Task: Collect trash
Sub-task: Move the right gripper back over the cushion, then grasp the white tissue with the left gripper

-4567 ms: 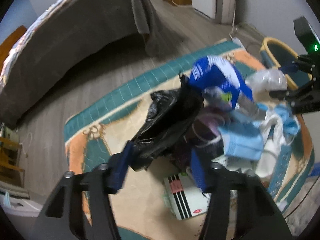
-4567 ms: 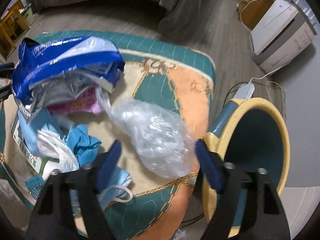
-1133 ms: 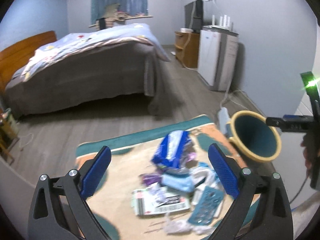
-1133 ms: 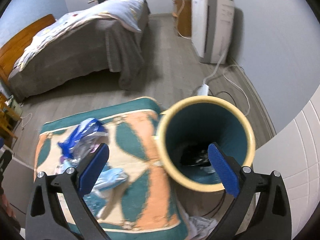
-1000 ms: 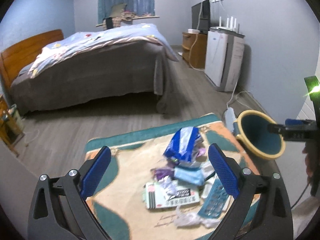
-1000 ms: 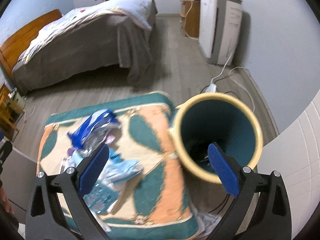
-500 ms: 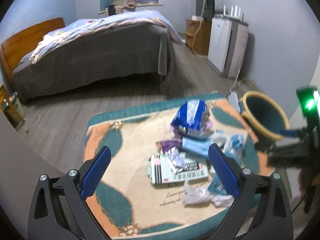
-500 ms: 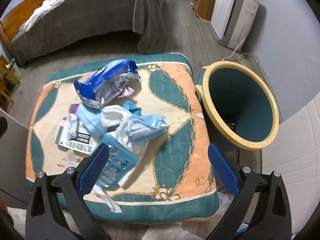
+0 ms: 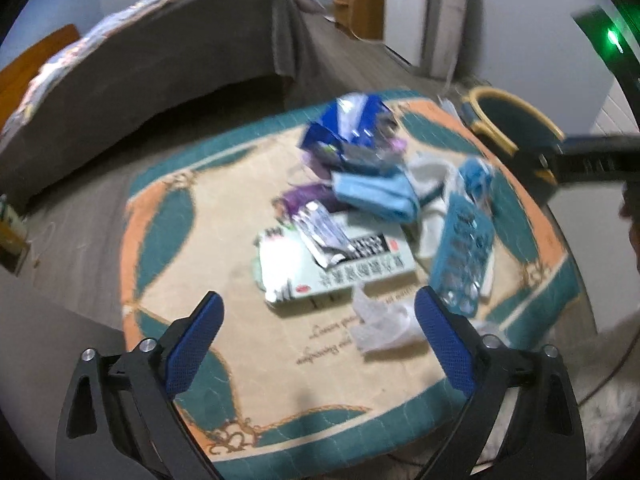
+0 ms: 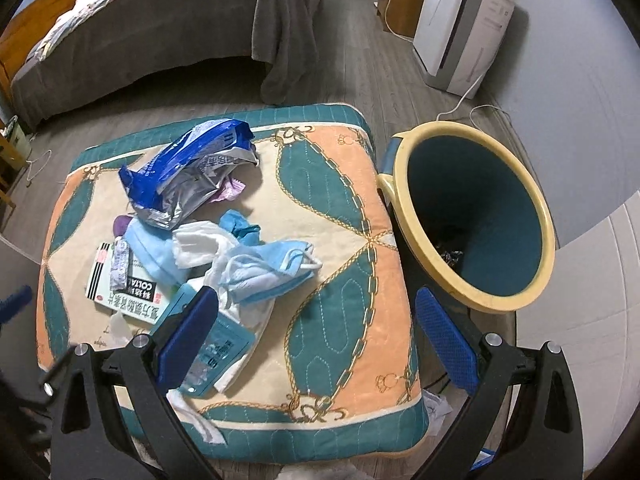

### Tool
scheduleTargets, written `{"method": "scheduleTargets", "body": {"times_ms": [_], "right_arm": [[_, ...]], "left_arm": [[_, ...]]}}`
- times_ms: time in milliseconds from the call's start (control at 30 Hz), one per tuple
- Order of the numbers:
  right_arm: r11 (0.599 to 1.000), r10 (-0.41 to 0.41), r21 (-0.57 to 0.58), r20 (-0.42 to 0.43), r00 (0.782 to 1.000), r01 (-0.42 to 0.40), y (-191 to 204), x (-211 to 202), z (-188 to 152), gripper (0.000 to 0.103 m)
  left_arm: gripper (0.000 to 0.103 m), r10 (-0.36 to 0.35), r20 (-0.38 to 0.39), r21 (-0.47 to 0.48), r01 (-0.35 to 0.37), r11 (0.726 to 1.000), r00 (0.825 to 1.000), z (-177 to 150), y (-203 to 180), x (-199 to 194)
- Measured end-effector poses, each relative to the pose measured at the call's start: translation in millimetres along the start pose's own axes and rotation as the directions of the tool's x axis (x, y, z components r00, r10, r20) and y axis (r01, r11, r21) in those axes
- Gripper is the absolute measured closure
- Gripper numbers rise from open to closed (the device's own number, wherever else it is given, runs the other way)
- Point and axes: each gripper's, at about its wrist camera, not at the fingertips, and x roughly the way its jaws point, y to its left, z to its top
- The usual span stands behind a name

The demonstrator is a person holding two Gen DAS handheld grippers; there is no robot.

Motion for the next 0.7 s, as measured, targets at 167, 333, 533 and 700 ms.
{"method": "scheduleTargets", "body": {"times_ms": [167,333,533,700], "right_arm": [[0.999,0.037,0.010,-0.021,0.999,-0.036,1,14,9,0.006],[0.995,0.099,-0.018,-0.058,0.993,-0.100,15,26,10,0.014],[0.989,0.123,-0.070,-0.124,0.985,-0.132,29,44,8,0.042],[0.984,0.133,-0.098,-0.153,0.979,-0.149,32,50,5,0.088]], "left_arm": [[0.024,-0.050,-0.073,0.071,0.055,0.996,0.996,-6,-18,19],[0.038,-0.089,-0.139,0.118,0.106,0.987,0.986,-13,-33,35],[0.065,-0.127,-0.191,0.135,0.154,0.979,0.973,-17,-38,45],[0.091,-0.152,-0.204,0.170,0.188,0.967,0.967,-18,-45,41]]}}
